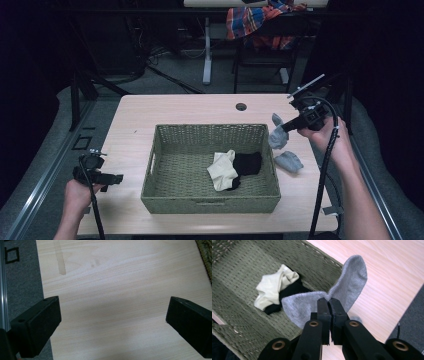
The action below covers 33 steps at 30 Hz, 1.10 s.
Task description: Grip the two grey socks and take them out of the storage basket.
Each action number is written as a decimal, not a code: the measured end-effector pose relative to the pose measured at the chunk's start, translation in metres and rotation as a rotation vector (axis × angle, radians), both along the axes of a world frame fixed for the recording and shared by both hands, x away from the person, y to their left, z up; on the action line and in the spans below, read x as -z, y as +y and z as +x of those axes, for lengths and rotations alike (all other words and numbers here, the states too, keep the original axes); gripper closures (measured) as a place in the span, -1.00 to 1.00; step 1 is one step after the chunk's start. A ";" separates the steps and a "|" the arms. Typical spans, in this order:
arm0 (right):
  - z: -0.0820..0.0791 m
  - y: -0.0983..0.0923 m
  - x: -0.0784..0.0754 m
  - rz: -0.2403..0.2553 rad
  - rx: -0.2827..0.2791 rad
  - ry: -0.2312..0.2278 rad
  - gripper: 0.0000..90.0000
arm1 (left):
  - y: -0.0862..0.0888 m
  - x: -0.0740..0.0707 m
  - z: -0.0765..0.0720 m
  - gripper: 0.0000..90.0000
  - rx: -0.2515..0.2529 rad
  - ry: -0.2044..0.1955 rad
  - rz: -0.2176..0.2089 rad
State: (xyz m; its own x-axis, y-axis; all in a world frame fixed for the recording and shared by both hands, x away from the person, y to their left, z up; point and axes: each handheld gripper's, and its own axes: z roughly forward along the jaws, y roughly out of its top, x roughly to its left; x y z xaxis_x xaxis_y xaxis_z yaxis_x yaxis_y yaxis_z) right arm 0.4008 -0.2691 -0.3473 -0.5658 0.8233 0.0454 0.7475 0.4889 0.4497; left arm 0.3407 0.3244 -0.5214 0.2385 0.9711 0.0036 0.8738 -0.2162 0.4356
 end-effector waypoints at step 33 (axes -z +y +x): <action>0.011 -0.045 0.086 -0.082 0.158 0.123 0.97 | 0.000 -0.001 0.000 -0.99 0.006 -0.005 0.004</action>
State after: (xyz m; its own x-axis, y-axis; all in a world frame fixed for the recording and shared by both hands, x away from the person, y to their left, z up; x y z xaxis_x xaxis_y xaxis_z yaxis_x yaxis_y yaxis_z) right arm 0.4122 -0.3144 -0.4336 -0.4234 0.9053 0.0350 0.8646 0.3922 0.3140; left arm 0.3406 0.3239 -0.5207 0.2443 0.9697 0.0086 0.8703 -0.2231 0.4390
